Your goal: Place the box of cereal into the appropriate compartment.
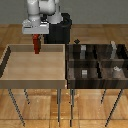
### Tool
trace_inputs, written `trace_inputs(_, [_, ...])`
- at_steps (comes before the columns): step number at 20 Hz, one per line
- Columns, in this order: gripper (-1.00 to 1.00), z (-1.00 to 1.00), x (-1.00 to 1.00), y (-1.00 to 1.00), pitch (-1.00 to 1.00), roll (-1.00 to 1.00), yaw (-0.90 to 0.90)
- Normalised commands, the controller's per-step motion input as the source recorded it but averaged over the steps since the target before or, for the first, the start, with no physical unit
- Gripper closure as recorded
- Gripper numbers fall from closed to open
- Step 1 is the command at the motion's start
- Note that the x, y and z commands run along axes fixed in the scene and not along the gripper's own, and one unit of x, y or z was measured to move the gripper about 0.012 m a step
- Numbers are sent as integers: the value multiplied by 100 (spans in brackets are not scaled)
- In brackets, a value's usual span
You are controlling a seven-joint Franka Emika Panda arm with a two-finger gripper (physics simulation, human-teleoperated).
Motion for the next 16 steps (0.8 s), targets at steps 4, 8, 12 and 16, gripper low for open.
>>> trace_inputs(4, [100,25,0,25,0,0,0])
trace_inputs(8, [100,0,0,100,0,0,0])
trace_inputs(12, [100,0,0,100,0,0,0])
trace_inputs(16, [100,0,0,100,0,0,0])
